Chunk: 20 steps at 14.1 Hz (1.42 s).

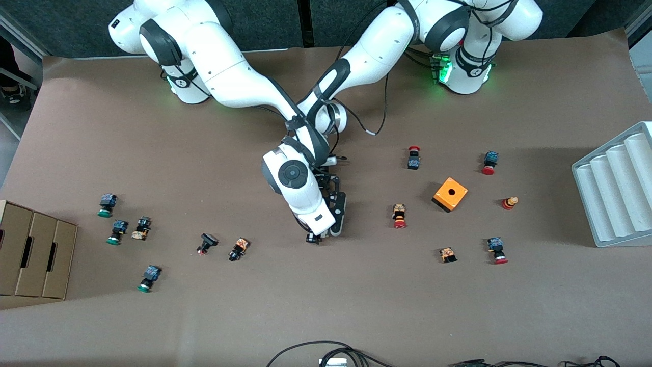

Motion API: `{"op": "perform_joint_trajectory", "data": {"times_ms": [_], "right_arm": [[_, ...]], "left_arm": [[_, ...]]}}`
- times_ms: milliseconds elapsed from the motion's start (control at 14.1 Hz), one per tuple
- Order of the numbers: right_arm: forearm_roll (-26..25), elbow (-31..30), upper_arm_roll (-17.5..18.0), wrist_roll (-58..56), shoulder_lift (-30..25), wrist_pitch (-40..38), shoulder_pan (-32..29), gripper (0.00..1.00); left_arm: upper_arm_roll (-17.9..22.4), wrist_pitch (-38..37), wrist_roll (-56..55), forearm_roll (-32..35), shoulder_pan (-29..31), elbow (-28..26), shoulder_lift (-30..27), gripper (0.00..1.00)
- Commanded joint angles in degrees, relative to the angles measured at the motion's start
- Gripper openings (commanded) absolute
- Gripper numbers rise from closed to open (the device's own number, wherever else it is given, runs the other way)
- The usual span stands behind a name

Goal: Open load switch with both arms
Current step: 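Position the right gripper around the white lever of the switch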

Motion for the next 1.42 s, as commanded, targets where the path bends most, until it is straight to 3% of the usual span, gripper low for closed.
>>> {"op": "perform_joint_trajectory", "data": {"times_ms": [0, 1350], "right_arm": [[2.5, 1.7, -0.4, 1.0, 1.6, 0.5, 1.0, 0.60], [2.6, 0.7, 0.2, 4.3, -0.3, -0.5, 1.8, 0.58]], "left_arm": [[0.3, 1.7, -1.1, 0.3, -0.1, 0.9, 1.7, 0.26], [0.3, 2.0, -0.9, 0.3, 0.1, 1.1, 1.7, 0.28]]}}
